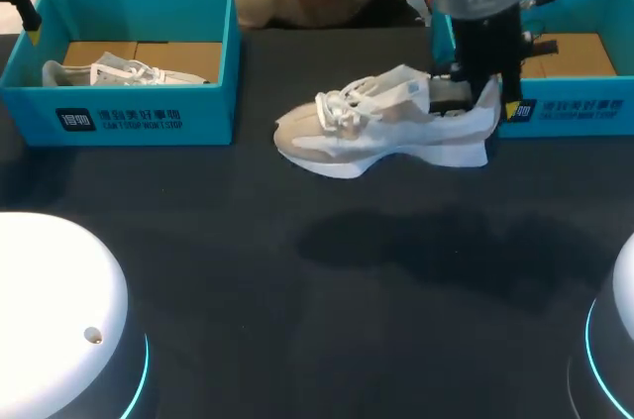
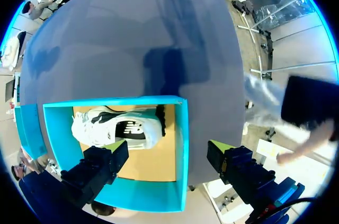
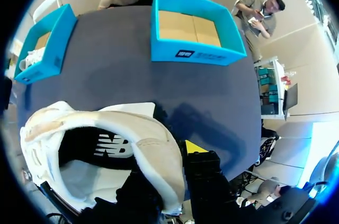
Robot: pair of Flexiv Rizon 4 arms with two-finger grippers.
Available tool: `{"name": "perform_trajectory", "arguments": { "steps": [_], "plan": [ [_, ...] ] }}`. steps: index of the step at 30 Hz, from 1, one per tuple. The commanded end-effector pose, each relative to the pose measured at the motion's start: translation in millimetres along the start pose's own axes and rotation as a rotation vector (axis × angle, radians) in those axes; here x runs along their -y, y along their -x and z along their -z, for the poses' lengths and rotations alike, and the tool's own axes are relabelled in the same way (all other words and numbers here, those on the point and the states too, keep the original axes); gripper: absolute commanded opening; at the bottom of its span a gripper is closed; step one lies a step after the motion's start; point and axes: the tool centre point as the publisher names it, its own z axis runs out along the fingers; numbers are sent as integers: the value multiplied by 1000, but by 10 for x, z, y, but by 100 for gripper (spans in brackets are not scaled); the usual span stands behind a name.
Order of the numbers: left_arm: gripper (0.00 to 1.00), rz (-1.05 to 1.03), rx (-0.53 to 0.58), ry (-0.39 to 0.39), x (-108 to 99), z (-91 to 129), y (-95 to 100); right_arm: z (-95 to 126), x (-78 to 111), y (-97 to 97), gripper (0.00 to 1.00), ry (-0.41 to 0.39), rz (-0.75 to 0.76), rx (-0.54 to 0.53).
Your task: Take the shoe out of the shoebox, open the shoe tongue, remove and reinsert the insole, then place the shoe into the shoebox
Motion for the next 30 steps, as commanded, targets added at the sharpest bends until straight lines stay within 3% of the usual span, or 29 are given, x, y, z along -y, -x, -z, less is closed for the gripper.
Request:
{"name": "perform_trajectory", "arguments": {
  "steps": [1, 12, 21, 30],
  "plan": [
    [100, -1, -2, 3, 19, 7, 2, -244, 6, -104, 0, 9, -11, 9],
    [100, -1, -2, 3, 19, 7, 2, -744, 62, -369, 0, 30, 29, 30],
    [100, -1, -2, 3, 19, 7, 2, -1121, 276, -583, 0, 15, 34, 2],
    [100, -1, -2, 3, 19, 7, 2, -1454, 376, -700, 0, 14, 16, 17]
  ]
}}
